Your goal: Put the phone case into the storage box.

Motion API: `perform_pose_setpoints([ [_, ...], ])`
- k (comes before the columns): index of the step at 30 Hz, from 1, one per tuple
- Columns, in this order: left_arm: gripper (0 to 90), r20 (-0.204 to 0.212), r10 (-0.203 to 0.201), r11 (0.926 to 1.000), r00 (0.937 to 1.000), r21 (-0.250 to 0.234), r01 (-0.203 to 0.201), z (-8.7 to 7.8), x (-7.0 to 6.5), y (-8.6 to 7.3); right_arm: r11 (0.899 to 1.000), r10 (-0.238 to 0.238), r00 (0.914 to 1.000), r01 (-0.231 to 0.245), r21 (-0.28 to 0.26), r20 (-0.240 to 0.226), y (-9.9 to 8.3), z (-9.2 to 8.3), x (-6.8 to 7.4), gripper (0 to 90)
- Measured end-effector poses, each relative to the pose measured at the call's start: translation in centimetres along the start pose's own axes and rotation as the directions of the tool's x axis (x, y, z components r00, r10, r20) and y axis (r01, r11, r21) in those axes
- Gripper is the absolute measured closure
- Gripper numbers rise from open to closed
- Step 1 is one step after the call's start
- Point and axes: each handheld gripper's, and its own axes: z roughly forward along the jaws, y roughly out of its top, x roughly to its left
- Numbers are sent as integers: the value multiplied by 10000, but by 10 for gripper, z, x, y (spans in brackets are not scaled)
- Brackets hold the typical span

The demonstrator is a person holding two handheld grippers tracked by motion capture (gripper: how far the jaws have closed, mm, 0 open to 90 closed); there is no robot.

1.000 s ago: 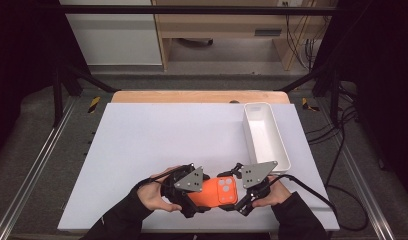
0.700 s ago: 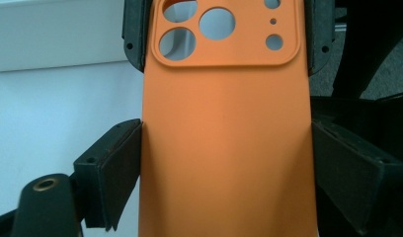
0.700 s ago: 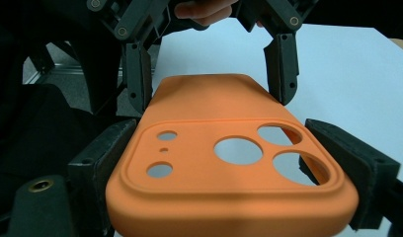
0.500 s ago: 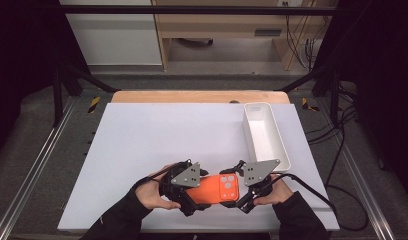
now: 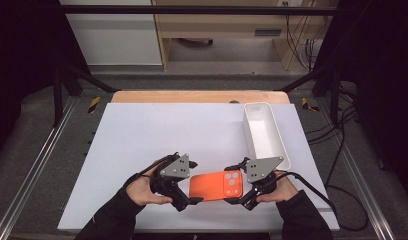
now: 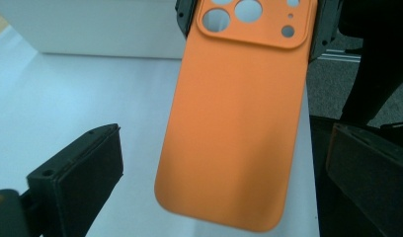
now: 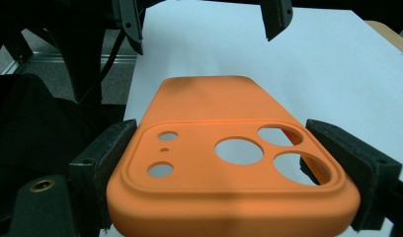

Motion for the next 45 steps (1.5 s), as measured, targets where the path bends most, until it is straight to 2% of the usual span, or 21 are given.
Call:
perform_pose_setpoints([
  [12, 0, 295, -280, 9958, 9992, 885, 253, 3, 3, -5, 9960, 281, 9990, -251, 858, -345, 9, -7, -3, 160],
  [21, 0, 564, -44, 9875, 9984, 1578, -46, 10, 2, -4, 9869, 321, 9977, -221, 1596, -602, 23, -4, -6, 160],
  [24, 0, 576, -6, 9831, 9983, 1831, -100, 12, 2, -2, 9836, 433, 9967, -305, 1777, -686, 26, -3, -7, 160],
  [31, 0, 749, 250, 9666, 9969, 2528, -432, 22, 1, 7, 9730, 508, 9957, -318, 2285, -779, 33, 0, -9, 160],
  [33, 0, 765, 358, 9575, 9964, 2828, -561, 25, 1, 9, 9701, 487, 9958, -287, 2410, -774, 34, 2, -10, 160],
  [38, 0, 779, 456, 9538, 9959, 2930, -666, 28, 1, 13, 9663, 436, 9966, -244, 2564, -698, 37, 3, -11, 160],
  [45, 0, 799, 587, 9395, 9951, 3324, -822, 32, 3, 17, 9608, 331, 9968, -116, 2769, -731, 45, 6, -12, 160],
])
